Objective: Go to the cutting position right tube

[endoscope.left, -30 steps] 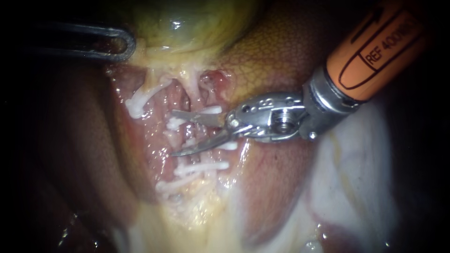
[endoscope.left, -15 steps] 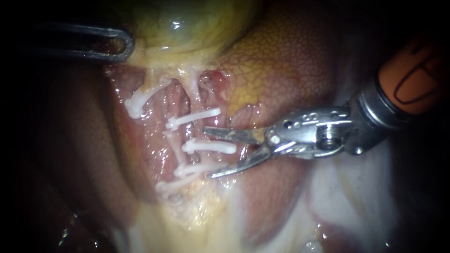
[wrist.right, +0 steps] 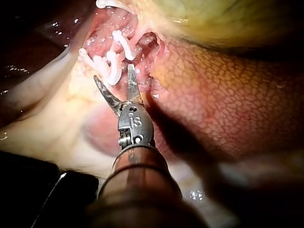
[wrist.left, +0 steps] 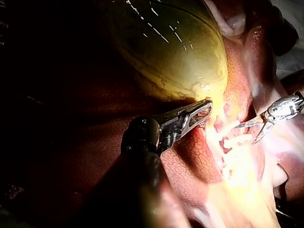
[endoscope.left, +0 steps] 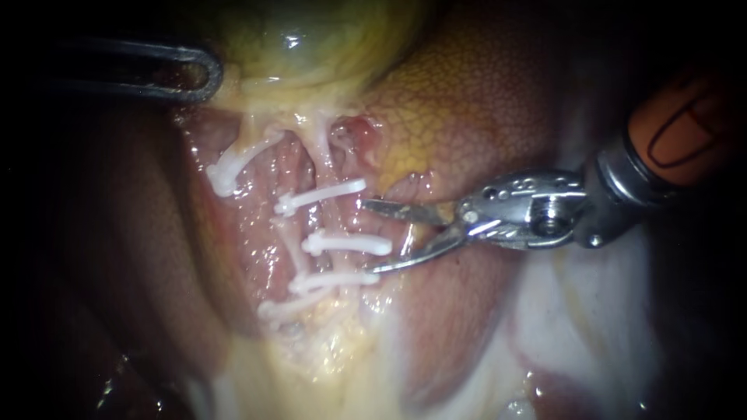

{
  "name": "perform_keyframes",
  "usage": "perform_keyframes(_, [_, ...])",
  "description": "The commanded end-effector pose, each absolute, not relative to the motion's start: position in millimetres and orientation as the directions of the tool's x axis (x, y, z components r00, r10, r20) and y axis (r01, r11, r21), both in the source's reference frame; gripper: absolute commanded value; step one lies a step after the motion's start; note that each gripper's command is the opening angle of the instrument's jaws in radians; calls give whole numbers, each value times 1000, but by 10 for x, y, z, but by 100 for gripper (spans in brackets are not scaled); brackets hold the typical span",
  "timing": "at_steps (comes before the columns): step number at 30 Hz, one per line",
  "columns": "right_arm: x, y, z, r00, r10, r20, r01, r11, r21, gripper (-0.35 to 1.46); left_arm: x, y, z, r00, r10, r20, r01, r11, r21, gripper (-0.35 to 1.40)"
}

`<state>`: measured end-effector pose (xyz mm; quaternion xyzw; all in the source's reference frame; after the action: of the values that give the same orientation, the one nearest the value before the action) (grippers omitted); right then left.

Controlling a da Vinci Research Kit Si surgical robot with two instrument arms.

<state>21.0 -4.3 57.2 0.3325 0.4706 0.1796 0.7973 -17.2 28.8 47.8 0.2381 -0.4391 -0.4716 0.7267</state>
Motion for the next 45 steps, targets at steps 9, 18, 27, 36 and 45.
perform_keyframes(9, [224,-36,596,497,626,-601,42,675,737,106,-172,288,478,169,-895,414,476,442,760,-35])
perform_keyframes(18, [237,-34,599,452,642,-619,139,635,760,106,-173,288,478,169,-895,414,477,442,760,-35])
perform_keyframes(27, [255,-36,595,400,638,-658,247,617,747,103,-173,288,479,169,-895,414,477,442,760,-35])
perform_keyframes(36, [275,-36,594,323,659,-679,313,602,734,101,-174,288,478,169,-895,414,477,441,760,-35])
perform_keyframes(45, [290,-35,596,266,682,-681,328,600,729,101,-175,288,478,169,-895,414,478,441,760,-35])
